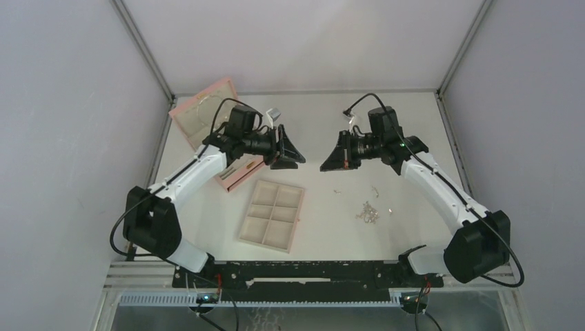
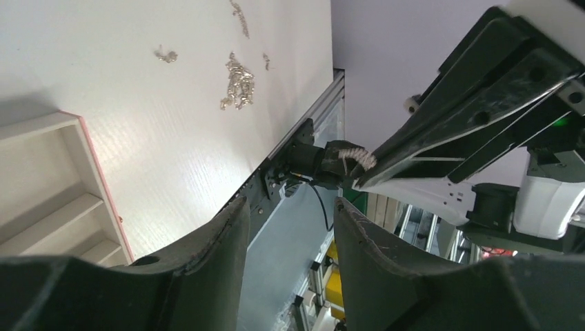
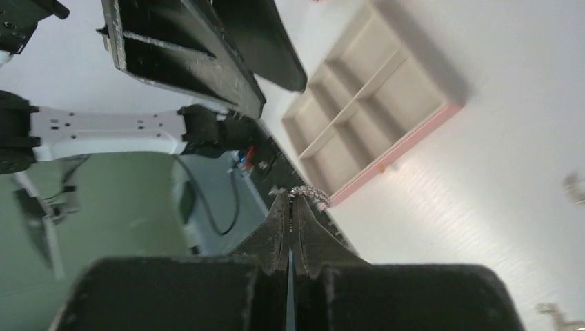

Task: Organize the mixed jewelry
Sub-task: Pick up the jewelry from the center of the board.

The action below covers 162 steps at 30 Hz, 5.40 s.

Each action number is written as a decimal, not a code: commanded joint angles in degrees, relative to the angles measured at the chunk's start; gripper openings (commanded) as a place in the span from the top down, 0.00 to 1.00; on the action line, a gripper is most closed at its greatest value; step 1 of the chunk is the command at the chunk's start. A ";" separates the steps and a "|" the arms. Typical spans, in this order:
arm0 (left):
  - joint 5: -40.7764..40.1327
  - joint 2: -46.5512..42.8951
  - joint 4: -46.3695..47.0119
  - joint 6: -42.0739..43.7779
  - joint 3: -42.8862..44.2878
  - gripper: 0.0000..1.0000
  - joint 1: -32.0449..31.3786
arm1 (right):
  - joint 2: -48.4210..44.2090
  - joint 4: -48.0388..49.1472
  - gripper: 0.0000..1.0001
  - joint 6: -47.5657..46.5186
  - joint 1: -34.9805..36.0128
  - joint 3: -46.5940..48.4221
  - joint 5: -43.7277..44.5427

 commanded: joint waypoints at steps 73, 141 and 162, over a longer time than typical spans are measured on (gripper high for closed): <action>35.16 -9.99 99.26 15.53 -28.69 0.65 -11.46 | 0.81 -4.02 1.00 18.30 14.21 4.32 -30.63; 26.43 -17.68 88.30 10.56 -30.80 1.00 -6.28 | -2.55 -16.53 0.27 8.80 -1.43 4.32 -17.53; -51.61 4.31 -40.18 32.16 27.48 1.00 1.62 | 1.27 -20.97 0.27 4.29 -1.33 4.32 -14.86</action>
